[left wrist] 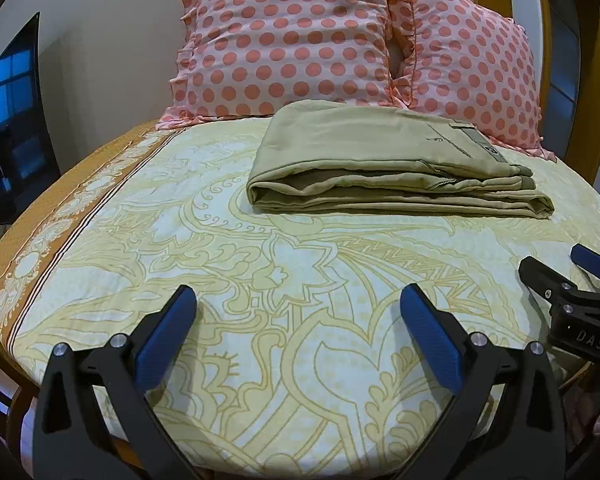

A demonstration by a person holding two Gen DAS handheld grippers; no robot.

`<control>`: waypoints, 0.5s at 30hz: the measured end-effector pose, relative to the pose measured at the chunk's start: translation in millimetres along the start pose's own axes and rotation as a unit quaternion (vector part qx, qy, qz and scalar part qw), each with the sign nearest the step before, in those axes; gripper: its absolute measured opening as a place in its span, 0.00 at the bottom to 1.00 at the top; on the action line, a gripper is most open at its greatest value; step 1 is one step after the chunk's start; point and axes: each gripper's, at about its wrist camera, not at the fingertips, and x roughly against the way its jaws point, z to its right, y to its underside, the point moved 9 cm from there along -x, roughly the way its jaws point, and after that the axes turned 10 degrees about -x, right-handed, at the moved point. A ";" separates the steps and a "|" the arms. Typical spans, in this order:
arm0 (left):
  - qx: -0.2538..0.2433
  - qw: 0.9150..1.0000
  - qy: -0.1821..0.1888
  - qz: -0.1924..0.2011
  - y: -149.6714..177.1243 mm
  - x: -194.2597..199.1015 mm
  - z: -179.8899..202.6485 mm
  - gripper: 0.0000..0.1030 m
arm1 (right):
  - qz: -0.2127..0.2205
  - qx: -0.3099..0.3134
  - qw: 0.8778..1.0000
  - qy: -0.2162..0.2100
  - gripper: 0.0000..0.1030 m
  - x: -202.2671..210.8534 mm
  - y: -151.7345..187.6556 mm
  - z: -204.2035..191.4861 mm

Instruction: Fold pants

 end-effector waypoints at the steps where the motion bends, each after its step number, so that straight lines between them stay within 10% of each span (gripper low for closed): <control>1: -0.001 1.000 0.001 0.000 0.1 -0.2 -0.7 0.98 | 0.000 0.000 1.000 0.000 0.99 0.0 0.0 -0.2; 15: -0.002 1.000 0.002 0.001 0.3 -0.4 -2.0 0.98 | 0.000 -0.001 1.000 0.000 0.99 0.0 0.0 -0.2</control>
